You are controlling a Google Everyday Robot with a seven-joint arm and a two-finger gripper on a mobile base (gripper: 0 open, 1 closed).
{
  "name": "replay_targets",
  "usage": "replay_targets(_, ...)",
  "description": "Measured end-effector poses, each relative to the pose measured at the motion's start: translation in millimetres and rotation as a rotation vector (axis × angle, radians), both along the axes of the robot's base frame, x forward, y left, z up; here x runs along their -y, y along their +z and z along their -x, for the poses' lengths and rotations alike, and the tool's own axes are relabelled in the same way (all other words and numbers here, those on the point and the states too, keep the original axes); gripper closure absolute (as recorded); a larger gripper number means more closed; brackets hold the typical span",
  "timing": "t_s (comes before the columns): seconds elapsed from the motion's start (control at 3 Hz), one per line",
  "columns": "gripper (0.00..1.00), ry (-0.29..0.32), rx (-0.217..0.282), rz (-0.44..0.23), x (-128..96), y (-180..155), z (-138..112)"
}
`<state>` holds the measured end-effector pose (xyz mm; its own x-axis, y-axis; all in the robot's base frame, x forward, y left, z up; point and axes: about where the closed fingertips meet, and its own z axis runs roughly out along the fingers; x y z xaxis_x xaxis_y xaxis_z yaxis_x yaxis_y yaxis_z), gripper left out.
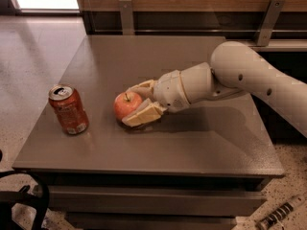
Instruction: Move apple near coke can
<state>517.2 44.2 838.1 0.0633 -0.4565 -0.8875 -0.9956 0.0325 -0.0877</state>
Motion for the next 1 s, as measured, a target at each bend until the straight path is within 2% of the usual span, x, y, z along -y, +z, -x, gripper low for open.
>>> replay_targets(0.67, 0.07, 0.01, -0.001, 0.0, -4.9, -0.4, 2.1)
replay_targets(1.0, 0.0, 0.013, -0.001, 0.001, -6.0, -0.5, 2.6)
